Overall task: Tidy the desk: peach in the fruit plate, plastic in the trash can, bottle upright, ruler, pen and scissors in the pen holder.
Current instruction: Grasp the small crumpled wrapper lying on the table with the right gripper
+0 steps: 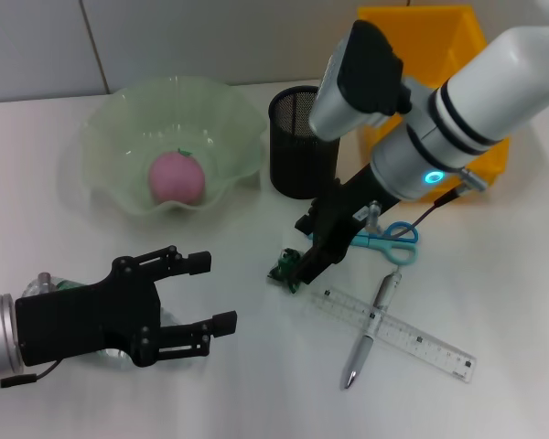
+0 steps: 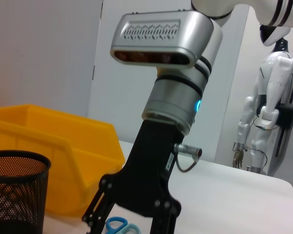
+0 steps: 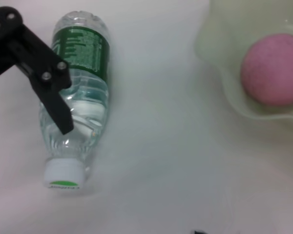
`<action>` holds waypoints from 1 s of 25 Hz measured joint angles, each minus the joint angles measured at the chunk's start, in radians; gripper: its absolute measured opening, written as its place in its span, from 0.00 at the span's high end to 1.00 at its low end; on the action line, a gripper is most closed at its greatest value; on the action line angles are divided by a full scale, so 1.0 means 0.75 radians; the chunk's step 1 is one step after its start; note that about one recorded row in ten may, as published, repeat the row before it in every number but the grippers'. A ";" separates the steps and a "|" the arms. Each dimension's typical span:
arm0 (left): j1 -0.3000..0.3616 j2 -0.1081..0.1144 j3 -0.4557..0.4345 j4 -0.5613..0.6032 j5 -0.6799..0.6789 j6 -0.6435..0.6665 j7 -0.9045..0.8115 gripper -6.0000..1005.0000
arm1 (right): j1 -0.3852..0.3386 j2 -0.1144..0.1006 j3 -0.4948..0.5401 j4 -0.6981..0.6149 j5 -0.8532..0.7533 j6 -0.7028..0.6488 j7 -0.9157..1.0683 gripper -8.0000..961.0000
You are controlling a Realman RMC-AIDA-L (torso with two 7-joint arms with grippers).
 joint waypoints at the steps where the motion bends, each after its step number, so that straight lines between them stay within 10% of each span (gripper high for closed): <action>1: 0.000 0.001 0.000 0.001 0.000 0.000 -0.002 0.19 | -0.003 0.000 -0.022 0.007 0.016 0.022 -0.003 0.19; 25: -0.010 0.001 -0.019 0.005 0.000 -0.004 -0.002 0.20 | -0.007 0.003 -0.247 0.112 0.133 0.247 -0.024 0.24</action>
